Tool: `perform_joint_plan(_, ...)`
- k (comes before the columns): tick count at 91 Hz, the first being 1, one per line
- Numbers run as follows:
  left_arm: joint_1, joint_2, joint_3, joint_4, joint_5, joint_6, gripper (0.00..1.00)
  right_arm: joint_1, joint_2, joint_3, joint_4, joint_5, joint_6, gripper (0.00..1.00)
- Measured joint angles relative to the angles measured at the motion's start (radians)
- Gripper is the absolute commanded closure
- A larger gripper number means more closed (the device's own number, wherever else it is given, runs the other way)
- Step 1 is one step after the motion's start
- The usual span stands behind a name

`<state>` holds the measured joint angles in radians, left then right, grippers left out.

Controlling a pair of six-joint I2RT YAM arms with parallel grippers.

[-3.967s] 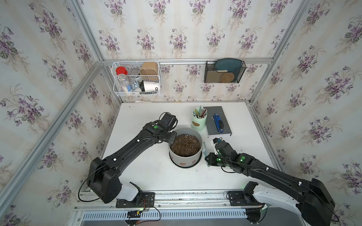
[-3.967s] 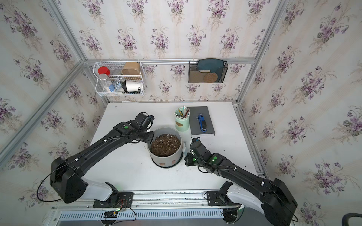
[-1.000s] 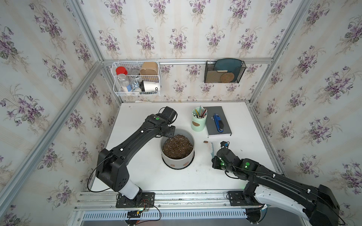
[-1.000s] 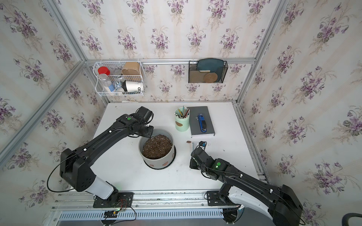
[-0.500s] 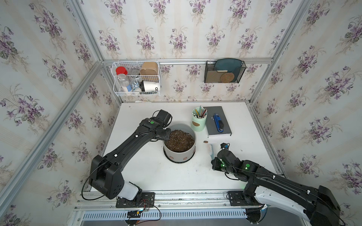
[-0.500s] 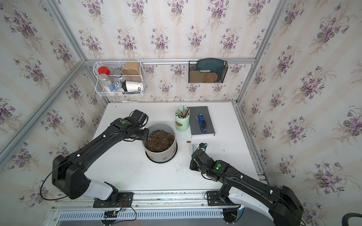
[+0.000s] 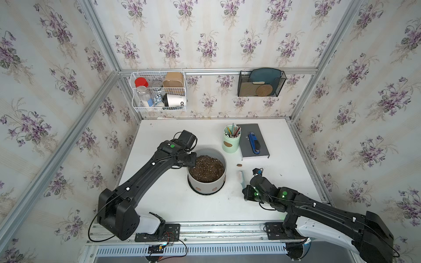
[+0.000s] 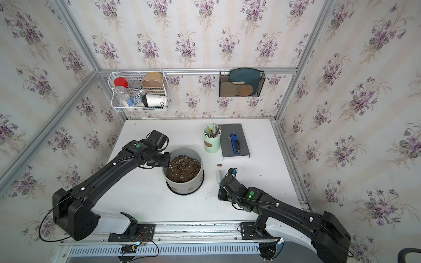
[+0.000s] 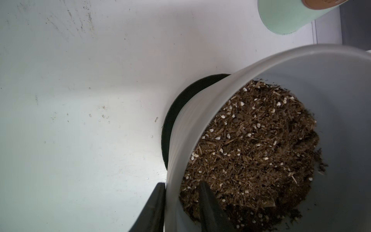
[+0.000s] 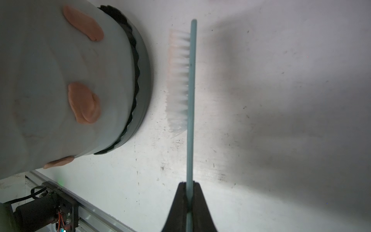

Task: Scrub the dried mud off the ceramic pot
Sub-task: Rotate the pot on the tray.

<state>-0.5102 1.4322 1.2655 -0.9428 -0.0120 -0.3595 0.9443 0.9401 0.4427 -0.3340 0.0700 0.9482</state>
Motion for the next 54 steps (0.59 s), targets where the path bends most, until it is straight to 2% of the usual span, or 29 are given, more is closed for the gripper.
perform_joint_plan(16, 0.001, 0.06, 0.034, 0.019, -0.018, 0.021, 0.66, 0.027, 0.05, 0.0, 0.058, -0.011, 0.018, 1.0)
perform_joint_plan(29, 0.002, 0.062, 0.029, 0.026, -0.043, 0.041, 0.88, 0.053, 0.098, 0.004, 0.103, -0.018, 0.025, 1.0)
perform_joint_plan(36, -0.001, 0.05, 0.02, 0.005, -0.031, 0.099, 0.96, 0.06, 0.108, 0.004, 0.121, -0.023, 0.029, 1.0)
perform_joint_plan(40, -0.006, 0.044, 0.012, 0.008, -0.037, 0.039, 0.99, 0.06, 0.11, 0.004, 0.132, -0.022, 0.029, 1.0)
perform_joint_plan(54, -0.002, 0.031, -0.008, 0.047, -0.028, 0.048, 1.0, 0.063, 0.128, 0.01, 0.148, -0.016, 0.028, 1.0)
